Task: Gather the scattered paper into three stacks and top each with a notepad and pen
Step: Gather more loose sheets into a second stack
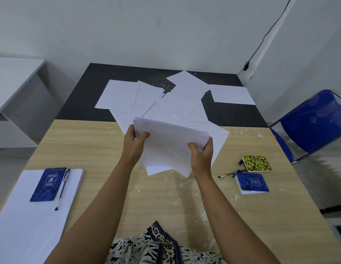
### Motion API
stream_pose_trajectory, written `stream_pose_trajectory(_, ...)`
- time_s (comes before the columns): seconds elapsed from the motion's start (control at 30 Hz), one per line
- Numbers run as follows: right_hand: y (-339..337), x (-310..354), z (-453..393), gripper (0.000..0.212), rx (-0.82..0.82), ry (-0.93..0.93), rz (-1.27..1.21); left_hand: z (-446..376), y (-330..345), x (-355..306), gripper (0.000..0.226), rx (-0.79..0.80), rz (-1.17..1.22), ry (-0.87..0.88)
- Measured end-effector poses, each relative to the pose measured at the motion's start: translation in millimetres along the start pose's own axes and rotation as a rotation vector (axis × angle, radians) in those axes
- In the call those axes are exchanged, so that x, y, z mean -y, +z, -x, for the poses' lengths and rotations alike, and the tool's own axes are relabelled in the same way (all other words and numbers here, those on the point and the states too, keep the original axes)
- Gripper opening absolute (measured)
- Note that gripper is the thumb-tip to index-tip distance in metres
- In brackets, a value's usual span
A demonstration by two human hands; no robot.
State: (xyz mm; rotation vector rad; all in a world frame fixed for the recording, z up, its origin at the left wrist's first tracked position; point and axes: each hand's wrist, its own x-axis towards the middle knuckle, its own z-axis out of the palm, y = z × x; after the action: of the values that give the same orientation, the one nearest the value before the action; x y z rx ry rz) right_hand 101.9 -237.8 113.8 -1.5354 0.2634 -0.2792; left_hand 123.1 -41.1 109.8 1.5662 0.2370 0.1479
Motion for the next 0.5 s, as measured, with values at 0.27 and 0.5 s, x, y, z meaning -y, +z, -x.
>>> stream_pose_trajectory(0.27,2,-2,-2,0.046,0.064,0.029,0.04,0,4,-1,0.039,0.039,0.001,-0.017)
stream_pose_trajectory(0.5,7,-13,2,0.033,0.129,0.06,0.103,0,6,17,0.032,0.075,-0.123,0.029)
